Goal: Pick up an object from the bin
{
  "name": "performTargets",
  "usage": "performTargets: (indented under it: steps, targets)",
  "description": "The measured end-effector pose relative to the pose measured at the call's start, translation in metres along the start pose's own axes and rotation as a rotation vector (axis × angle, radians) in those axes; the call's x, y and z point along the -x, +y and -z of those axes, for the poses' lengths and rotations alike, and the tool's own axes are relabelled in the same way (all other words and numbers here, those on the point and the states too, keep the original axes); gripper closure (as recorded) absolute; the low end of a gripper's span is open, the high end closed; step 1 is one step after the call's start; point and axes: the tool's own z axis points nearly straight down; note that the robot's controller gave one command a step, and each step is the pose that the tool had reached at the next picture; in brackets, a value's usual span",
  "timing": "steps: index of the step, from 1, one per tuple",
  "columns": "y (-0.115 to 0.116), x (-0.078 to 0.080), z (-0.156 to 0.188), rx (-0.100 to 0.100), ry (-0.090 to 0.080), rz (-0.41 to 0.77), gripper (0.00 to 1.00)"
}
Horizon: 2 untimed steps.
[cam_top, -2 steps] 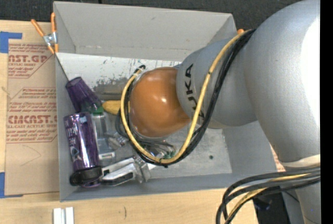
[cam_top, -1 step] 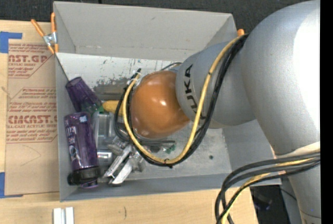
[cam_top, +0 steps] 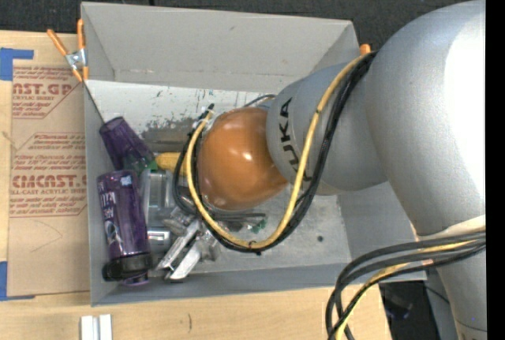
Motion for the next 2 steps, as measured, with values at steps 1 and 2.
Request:
performTargets:
  steps: [1, 2]
  targets:
    - [0.0013, 0.0063, 0.0978, 0.002, -0.001, 0.049, 1.00]
    - [0.0013, 0.0063, 0.0978, 0.002, -0.001, 0.049, 1.00]
